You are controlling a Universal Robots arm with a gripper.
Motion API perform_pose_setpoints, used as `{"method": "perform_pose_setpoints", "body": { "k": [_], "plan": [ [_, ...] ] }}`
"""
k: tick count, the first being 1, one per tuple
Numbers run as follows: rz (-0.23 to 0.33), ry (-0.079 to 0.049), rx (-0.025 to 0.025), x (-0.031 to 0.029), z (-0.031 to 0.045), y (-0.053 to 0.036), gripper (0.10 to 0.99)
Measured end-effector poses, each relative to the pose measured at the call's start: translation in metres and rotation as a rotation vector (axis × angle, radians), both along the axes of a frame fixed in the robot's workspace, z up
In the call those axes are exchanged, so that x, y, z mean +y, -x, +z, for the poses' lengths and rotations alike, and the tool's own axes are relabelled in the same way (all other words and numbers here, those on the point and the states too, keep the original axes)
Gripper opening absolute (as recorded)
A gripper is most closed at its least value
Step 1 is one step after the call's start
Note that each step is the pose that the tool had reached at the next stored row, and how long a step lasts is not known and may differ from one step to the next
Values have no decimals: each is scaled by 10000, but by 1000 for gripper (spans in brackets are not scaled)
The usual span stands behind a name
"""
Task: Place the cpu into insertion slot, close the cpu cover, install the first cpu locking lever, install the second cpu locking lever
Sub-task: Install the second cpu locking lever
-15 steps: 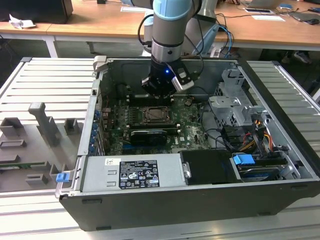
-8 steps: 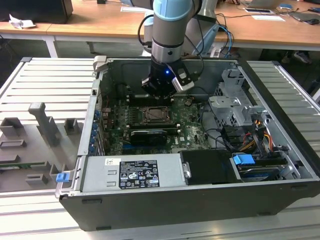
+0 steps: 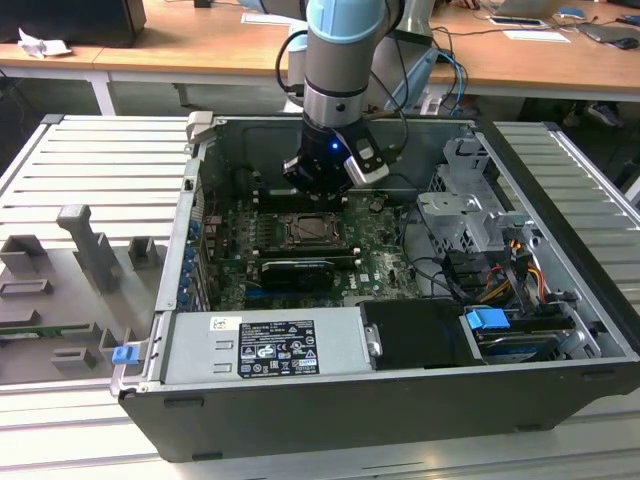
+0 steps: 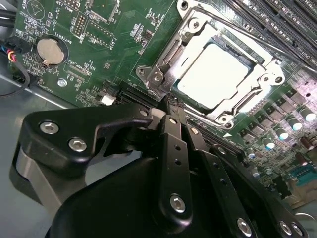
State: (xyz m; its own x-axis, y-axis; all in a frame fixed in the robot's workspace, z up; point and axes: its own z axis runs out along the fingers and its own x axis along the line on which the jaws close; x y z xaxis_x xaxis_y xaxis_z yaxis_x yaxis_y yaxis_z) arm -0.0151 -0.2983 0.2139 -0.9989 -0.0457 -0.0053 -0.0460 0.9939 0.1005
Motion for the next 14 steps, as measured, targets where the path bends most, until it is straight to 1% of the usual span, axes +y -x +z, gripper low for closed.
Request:
{"method": "perform_pose_setpoints", "body": {
  "k": [9,12,14],
  "plan": [
    [1,0,0,-34,0,0,106],
    [0,1,1,-70,2,0,106],
    [0,0,0,-71,44,0,106]
  ]
}}
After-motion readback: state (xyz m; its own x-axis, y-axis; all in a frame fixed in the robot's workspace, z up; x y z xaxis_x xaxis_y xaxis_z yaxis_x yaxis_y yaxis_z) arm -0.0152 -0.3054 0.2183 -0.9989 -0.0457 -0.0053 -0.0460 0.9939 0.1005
